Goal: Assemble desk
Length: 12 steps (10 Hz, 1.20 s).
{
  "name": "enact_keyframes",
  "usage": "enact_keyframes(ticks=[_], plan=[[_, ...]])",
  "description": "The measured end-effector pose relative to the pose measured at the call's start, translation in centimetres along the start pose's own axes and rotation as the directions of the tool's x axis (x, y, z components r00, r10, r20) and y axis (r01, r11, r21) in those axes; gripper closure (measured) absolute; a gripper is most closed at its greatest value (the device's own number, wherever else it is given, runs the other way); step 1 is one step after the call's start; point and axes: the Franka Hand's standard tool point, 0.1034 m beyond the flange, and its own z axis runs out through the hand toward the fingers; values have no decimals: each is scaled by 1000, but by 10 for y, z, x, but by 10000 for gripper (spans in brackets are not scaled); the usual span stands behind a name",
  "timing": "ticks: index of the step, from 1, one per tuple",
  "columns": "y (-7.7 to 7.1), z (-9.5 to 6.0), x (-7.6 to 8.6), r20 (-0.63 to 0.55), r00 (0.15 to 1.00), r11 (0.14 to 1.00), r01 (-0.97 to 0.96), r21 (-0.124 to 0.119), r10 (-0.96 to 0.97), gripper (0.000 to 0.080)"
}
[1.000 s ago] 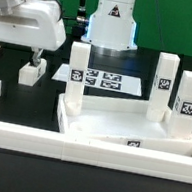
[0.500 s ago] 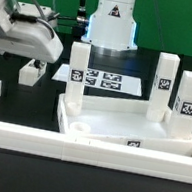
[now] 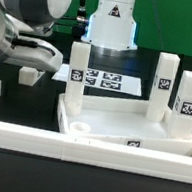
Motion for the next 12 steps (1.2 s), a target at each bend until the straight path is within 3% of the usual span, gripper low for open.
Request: enact_keyframes(ticks=[3,5,7,9,12], plan=[[-1,2,5,-18,1000,1000,-23,-15,22,151],[1,4,5,-4,1000,1000,-26,-10,26,151],[-2,10,-3,108,993,999,-45,-9,46,151],[-6,14,-1,194,978,997,-64,-41,71,151],[-3,17,8,157,985,997,-61,-54,69,163]])
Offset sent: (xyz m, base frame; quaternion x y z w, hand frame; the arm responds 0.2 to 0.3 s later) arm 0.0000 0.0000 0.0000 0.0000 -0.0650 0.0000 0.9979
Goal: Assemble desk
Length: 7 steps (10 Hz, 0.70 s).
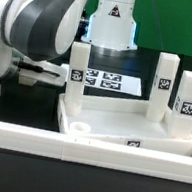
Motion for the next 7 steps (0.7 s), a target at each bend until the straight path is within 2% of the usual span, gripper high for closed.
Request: enact_keyframes(ticks=[1,3,6,7], plan=[[1,0,1,-6,1000,1000,1,-1,-1,163],[2,-1,4,-18,1000,1000,0,-3,0,514],[3,-2,2,-15,1000,1000,7,0,-7,513],[6,-7,-8,9,1000,1000,18,17,-18,513]])
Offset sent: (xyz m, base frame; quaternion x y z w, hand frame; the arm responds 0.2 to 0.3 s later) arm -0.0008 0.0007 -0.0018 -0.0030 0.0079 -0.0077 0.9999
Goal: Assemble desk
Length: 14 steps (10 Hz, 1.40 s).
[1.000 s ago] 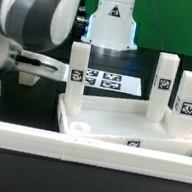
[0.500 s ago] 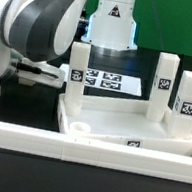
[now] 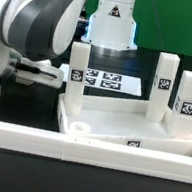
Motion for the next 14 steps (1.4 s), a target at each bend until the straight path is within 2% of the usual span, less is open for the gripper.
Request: enact_keyframes(ticks=[2,3,4,5,9,10,11,12,13,14], plan=[[0,-20,-17,19,1000,1000,2,22,-2,513],[-3,-37,-34,47,999,1000,3,27,-5,512],[-3,-49,-37,48,999,1000,3,17,-4,512],[0,-48,-28,17,1000,1000,1,7,-1,512],[2,-51,-24,-18,1000,1000,3,0,-3,512],[-3,-57,-27,-17,1000,1000,14,-3,-15,512],[-11,-78,-27,-84,996,999,31,-31,-33,512],[-16,-93,-28,-152,987,998,42,-46,-48,512],[-13,-96,-22,-241,969,997,40,-59,-53,512],[-12,-94,-25,-279,959,997,41,-58,-55,512]])
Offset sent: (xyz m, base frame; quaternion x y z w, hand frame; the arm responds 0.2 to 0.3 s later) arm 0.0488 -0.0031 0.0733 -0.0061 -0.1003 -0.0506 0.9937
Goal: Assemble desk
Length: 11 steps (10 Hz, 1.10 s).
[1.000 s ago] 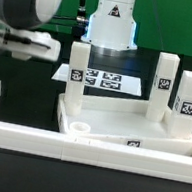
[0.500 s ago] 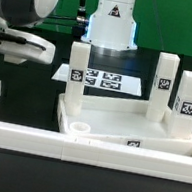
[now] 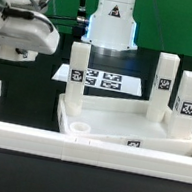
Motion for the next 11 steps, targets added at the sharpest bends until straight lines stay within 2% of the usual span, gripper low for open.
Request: enact_keyframes(ticks=[2,3,4,6,8,10,11], plan=[[0,-11,5,-147,989,1000,3,-20,-6,511],[-8,-24,0,-169,986,1000,13,-21,-16,511],[-11,-41,4,-232,972,999,21,-38,-29,511],[-6,-47,12,-381,924,998,12,-60,-34,511],[-6,-50,12,-481,876,998,1,-70,-35,511],[-37,-78,1,-544,839,998,-23,-52,-8,511],[-44,-92,5,-614,789,998,-22,-58,-18,511]])
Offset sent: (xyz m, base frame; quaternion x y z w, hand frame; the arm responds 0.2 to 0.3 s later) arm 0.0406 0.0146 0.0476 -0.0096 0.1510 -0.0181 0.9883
